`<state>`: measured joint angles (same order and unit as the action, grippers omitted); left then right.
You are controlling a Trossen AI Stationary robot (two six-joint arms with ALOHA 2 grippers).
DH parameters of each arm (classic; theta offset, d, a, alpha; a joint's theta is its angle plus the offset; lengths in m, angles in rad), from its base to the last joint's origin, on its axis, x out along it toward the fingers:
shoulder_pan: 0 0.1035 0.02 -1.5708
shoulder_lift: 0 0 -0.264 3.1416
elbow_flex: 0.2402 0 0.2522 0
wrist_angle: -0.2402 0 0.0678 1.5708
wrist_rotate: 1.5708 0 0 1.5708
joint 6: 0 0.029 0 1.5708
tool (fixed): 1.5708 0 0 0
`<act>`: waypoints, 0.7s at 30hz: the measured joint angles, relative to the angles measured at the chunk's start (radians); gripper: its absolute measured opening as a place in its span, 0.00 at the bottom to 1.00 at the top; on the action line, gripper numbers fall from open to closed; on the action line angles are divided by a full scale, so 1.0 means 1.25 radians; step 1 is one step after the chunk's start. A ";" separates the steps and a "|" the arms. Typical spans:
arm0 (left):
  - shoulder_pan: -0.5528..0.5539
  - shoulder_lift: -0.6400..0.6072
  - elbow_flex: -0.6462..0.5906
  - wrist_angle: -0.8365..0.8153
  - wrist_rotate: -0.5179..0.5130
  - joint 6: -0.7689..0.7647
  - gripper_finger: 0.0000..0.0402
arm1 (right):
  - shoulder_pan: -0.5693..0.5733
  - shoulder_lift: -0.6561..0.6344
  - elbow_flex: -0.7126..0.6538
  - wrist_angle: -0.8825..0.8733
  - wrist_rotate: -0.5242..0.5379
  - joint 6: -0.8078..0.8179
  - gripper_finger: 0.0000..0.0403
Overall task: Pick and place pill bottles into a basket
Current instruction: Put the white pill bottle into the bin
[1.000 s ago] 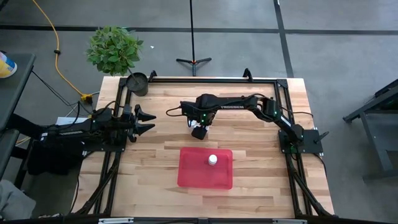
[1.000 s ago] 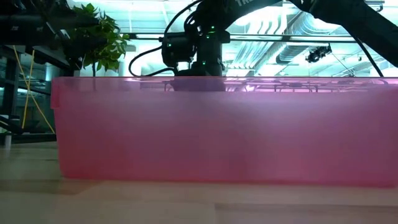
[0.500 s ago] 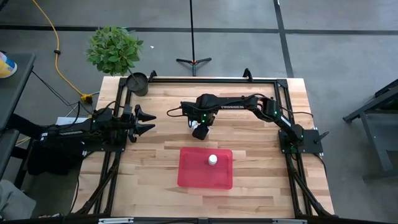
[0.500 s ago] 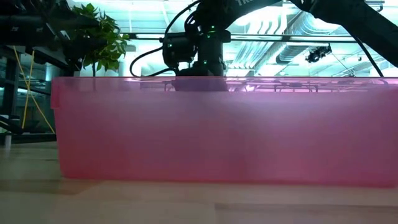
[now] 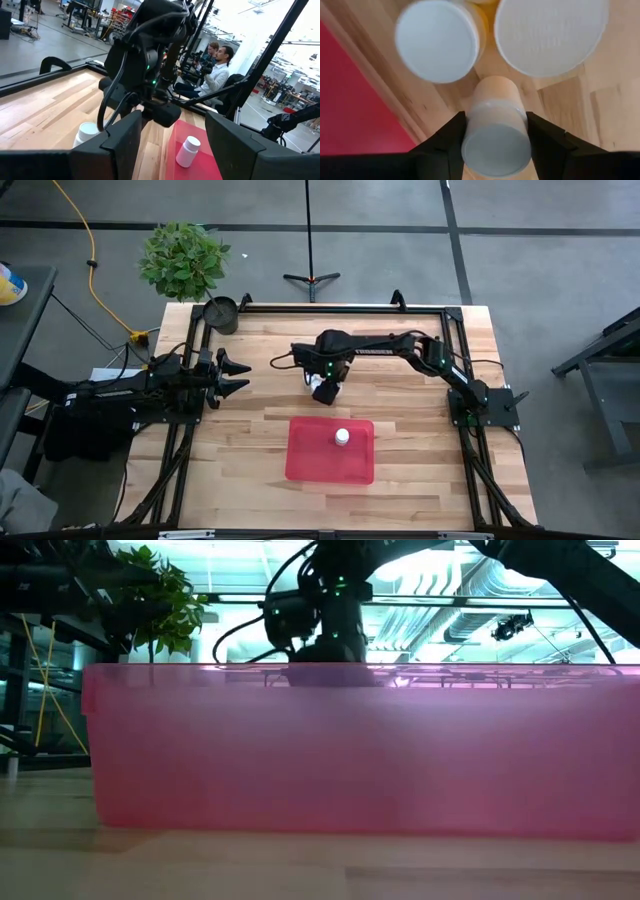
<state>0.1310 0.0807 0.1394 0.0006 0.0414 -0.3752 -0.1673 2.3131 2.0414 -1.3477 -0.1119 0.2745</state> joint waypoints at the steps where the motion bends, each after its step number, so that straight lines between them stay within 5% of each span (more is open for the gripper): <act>1: 0.000 0.000 0.000 0.000 0.000 0.000 0.63 | 0.000 0.000 0.013 -0.014 0.001 -0.006 0.41; 16: 0.000 0.000 0.000 0.001 0.000 0.000 0.63 | 0.009 -0.001 0.246 -0.170 0.006 -0.060 0.41; 21: 0.000 0.000 0.000 0.001 0.000 0.000 0.63 | 0.014 -0.025 0.238 -0.170 0.002 -0.061 0.41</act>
<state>0.1307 0.0807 0.1394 0.0013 0.0414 -0.3756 -0.1501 2.2823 2.3388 -1.5601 -0.1090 0.1982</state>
